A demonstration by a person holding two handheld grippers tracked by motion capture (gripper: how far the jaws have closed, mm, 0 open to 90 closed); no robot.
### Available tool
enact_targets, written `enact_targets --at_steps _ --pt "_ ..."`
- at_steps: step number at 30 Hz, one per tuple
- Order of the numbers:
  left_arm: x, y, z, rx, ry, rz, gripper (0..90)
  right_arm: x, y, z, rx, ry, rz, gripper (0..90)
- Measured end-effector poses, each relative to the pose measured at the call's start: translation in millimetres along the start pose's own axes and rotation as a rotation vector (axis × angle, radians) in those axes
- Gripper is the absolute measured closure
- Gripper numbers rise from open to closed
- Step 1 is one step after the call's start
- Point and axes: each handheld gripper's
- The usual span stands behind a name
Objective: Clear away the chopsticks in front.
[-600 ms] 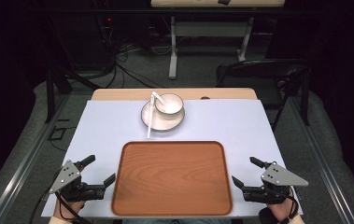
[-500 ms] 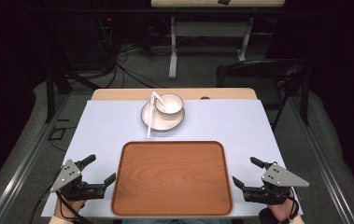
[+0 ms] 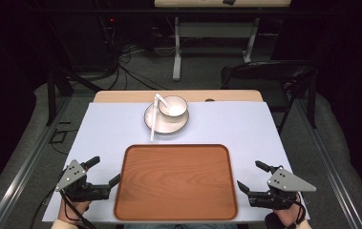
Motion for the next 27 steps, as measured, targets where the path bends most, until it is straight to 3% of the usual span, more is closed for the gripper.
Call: enact_targets --at_steps 9,19,23,27 --pt "-9.9 5.8 -9.4 0.025 0.043 0.0 0.0 -0.3 2.0 -1.0 0.009 0.001 0.003 14.2" --pt "-34.1 18.6 -31.8 0.066 0.104 -0.034 0.0 -3.1 2.2 -1.9 0.014 0.006 -0.007 14.2" --pt "-41.6 24.2 -44.8 0.103 0.144 -0.057 0.0 -3.6 2.5 -1.9 0.02 0.006 -0.011 14.2" --pt "-56.1 32.3 -56.7 0.139 0.178 -0.045 0.0 -3.5 2.2 -1.9 0.014 0.004 -0.01 14.2"
Point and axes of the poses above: each handheld gripper's, and its own axes: x roughly backward along the jaws, z roughly out of its underside, y roughly to its left, and after that the axes turned 5 degrees about y, right-handed
